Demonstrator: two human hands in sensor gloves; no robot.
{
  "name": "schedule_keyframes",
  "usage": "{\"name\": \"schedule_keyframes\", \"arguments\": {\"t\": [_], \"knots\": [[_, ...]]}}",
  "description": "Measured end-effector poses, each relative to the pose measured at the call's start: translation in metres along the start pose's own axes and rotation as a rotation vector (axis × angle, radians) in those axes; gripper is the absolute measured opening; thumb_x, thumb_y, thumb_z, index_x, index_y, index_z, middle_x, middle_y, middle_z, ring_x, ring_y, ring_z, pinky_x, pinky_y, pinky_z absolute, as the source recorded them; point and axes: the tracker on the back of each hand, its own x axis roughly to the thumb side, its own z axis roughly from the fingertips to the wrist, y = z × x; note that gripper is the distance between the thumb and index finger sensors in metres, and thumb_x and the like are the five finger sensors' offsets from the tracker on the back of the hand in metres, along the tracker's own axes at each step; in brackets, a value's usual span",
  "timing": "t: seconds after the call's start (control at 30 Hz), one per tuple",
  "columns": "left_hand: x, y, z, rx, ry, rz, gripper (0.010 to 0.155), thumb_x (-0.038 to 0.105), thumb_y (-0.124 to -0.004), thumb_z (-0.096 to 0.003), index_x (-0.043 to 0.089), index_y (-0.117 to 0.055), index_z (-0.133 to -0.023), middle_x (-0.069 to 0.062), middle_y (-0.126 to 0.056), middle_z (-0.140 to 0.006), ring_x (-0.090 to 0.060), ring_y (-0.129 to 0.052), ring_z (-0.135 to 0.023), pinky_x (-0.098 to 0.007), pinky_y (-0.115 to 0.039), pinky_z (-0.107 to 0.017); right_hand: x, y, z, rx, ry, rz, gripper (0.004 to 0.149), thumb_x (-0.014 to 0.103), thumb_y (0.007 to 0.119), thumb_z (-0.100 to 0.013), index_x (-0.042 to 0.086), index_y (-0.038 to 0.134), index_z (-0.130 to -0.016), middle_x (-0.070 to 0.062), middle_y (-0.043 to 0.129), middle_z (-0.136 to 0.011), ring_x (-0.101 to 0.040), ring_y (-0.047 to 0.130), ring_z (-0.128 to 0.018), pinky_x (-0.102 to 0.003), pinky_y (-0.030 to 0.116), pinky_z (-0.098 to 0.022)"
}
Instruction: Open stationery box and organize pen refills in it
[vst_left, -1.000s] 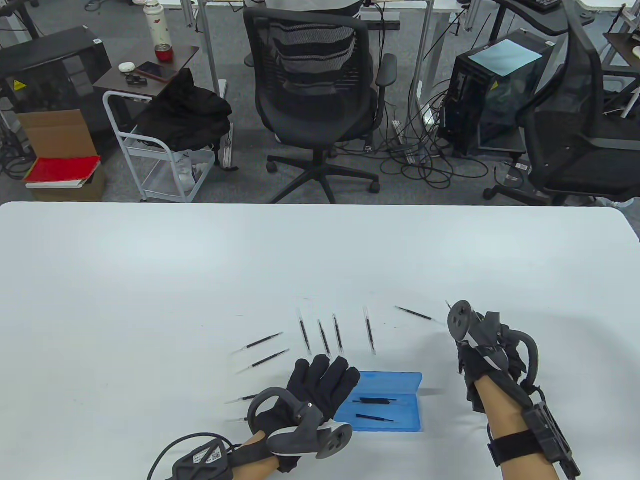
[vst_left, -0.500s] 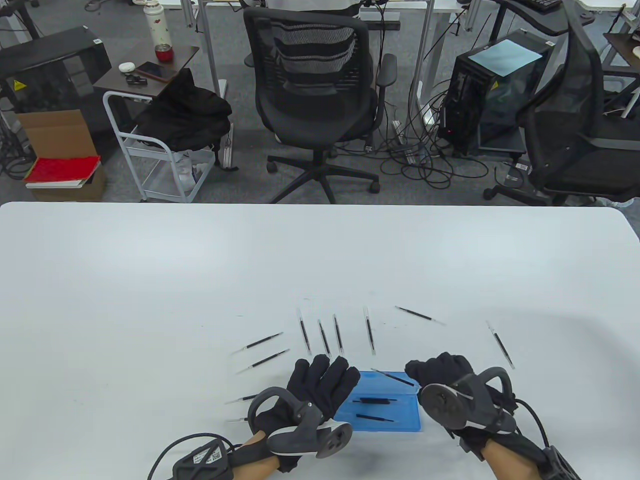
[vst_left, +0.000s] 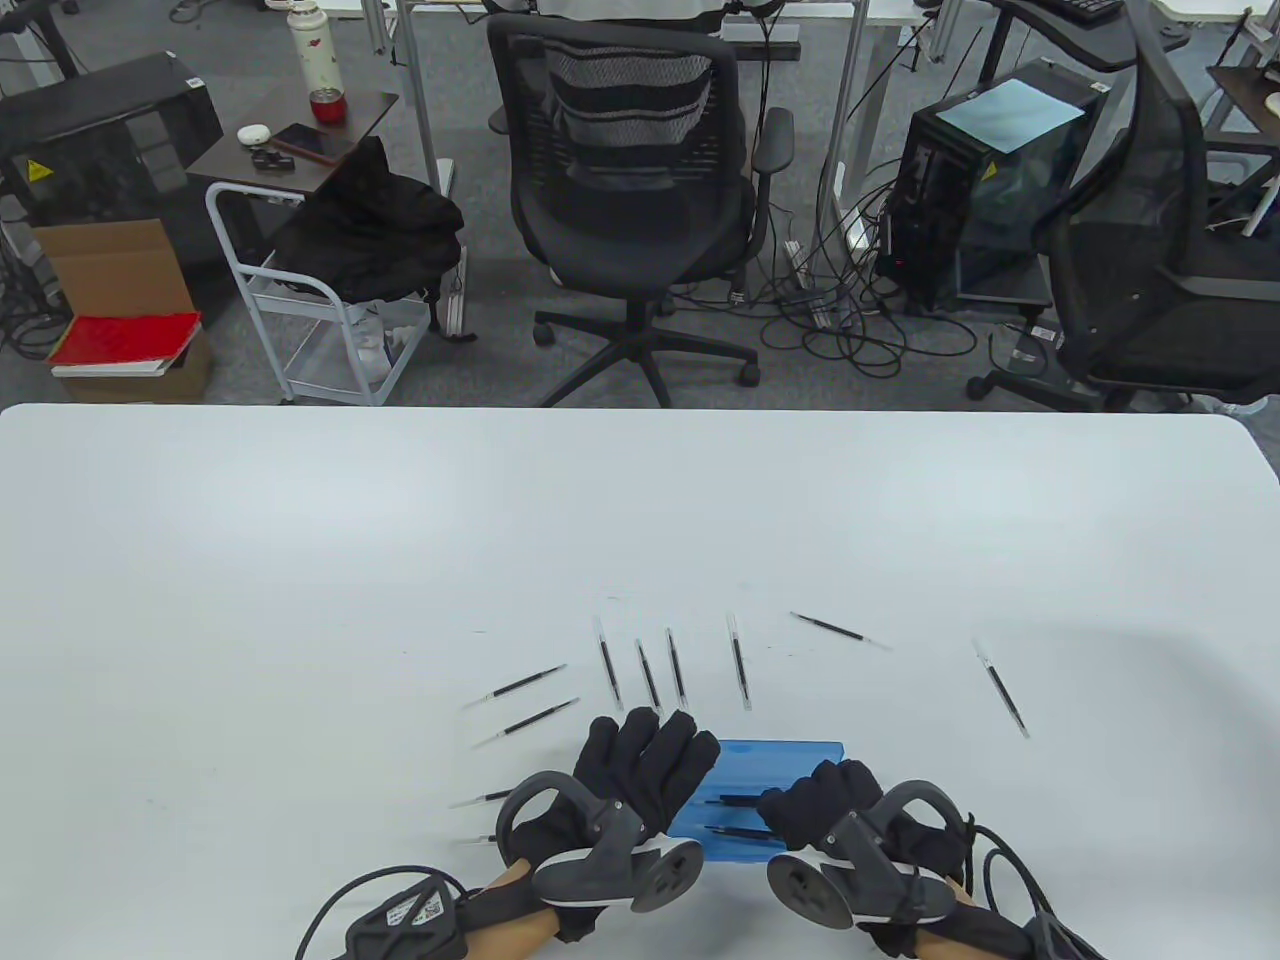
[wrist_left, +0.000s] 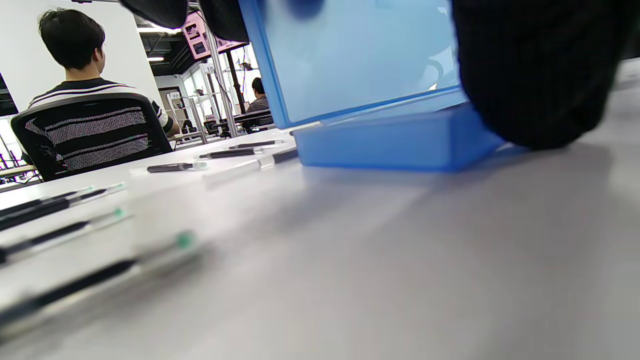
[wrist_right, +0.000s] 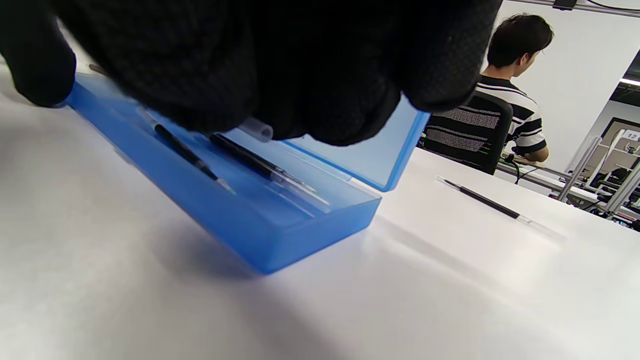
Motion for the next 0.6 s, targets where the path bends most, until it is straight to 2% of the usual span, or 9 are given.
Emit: {"name": "schedule_keyframes", "arguments": {"t": [0.4, 0.6], "knots": [[-0.001, 0.0, -0.001, 0.0, -0.001, -0.001, 0.118, 0.065, -0.083, -0.0393, 0.018, -0.009, -0.118, -0.014, -0.016, -0.128, -0.049, -0.041, -0.116, -0.068, -0.046, -0.082, 0.009, 0.007, -0.006, -0.011, -0.016, -0.006, 0.06, 0.034, 0.092, -0.039, 0.019, 0.076, -0.095, -0.001, 0.101, -0.075, -0.028, 0.1, -0.067, -0.055, 0.079, -0.064], [-0.001, 0.0, 0.0, 0.002, 0.0, -0.006, 0.118, 0.065, -0.082, -0.0394, 0.018, -0.009, -0.118, -0.014, -0.016, -0.128, -0.049, -0.041, -0.116, -0.068, -0.047, -0.082, 0.006, -0.004, -0.004, -0.05, -0.012, -0.093, 0.058, 0.034, 0.091, -0.039, 0.02, 0.078, -0.094, -0.001, 0.102, -0.075, -0.028, 0.101, -0.066, -0.054, 0.08, -0.063]]}}
